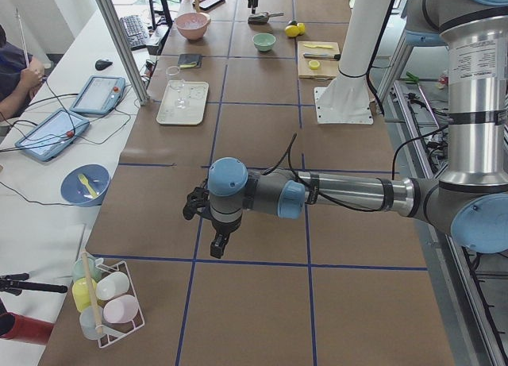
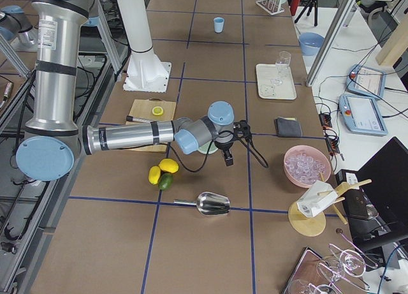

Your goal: Pour ice into bowl

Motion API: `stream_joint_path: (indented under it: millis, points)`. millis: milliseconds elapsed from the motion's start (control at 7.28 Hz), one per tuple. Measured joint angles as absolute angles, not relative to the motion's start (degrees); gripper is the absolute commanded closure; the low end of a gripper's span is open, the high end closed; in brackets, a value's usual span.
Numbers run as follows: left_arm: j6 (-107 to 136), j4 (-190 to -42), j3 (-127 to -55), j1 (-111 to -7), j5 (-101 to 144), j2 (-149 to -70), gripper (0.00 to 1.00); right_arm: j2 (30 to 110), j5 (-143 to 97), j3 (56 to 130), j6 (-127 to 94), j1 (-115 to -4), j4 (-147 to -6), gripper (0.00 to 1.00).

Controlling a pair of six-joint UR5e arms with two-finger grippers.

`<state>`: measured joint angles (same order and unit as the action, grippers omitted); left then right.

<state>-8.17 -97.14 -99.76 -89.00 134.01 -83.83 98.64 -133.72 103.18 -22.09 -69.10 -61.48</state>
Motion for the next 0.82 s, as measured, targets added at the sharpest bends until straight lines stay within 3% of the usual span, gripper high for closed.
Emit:
stream_joint_path:
  millis: [412, 687, 824]
  points:
    - [-8.2, -99.2, -99.3, -89.0, 134.0, -83.8, 0.00, 105.1, -133.2, 103.1, -38.0, -62.8, -46.9, 0.18]
    - [-8.2, -99.4, -99.2, -89.0, 133.9, -83.6, 0.00, 105.4, -131.0, 103.2, -45.2, -57.9, -43.8, 0.19]
    - [-8.2, -99.4, -99.1, -89.0, 133.9, -83.6, 0.00, 104.7, -127.6, 103.3, -49.1, -54.4, -42.9, 0.34]
